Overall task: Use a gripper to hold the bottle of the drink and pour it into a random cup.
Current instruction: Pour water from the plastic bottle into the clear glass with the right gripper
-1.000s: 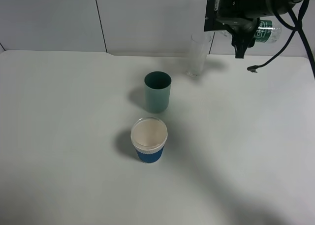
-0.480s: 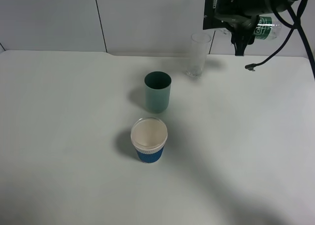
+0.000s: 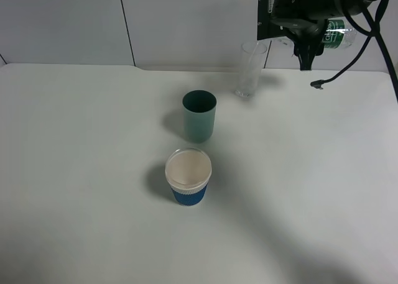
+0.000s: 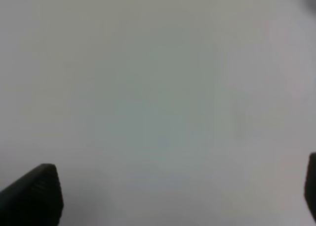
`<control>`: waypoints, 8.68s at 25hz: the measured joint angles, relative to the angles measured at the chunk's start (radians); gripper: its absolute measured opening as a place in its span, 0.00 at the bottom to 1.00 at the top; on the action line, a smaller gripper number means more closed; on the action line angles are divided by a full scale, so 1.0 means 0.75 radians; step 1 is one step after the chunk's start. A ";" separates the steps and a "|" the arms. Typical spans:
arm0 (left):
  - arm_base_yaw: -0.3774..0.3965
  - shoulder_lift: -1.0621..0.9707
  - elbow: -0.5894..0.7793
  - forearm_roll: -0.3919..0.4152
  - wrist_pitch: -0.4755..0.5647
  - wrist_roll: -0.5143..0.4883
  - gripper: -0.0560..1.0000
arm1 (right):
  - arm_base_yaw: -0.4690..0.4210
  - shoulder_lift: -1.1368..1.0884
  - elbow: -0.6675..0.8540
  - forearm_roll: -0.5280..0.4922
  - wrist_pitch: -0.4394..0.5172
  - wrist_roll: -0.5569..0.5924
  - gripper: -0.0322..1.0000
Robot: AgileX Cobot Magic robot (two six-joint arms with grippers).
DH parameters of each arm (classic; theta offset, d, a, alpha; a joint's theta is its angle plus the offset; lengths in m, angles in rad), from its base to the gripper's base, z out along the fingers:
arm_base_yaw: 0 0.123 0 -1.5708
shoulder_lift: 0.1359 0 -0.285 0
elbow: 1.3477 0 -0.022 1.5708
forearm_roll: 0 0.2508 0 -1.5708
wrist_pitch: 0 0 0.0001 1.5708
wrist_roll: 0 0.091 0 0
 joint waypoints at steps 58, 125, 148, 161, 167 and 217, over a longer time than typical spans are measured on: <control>0.000 0.000 0.000 0.001 0.000 0.000 0.99 | 0.000 0.000 -0.001 -0.050 0.152 -0.130 0.58; 0.000 0.000 0.000 0.001 0.000 0.000 0.99 | 0.030 0.027 -0.034 -0.143 0.217 -0.001 0.58; 0.000 0.000 0.000 0.001 0.000 0.000 0.99 | 0.032 0.027 -0.034 -0.142 0.217 0.022 0.58; 0.000 0.000 0.000 0.001 0.000 0.000 0.99 | 0.053 0.080 -0.108 -0.120 0.238 0.032 0.58; 0.000 0.000 0.000 0.001 0.000 0.000 0.99 | 0.060 0.092 -0.108 -0.141 0.235 -0.010 0.58; 0.000 0.000 0.000 0.001 0.000 0.000 0.99 | 0.082 0.092 -0.108 -0.190 0.305 -0.199 0.58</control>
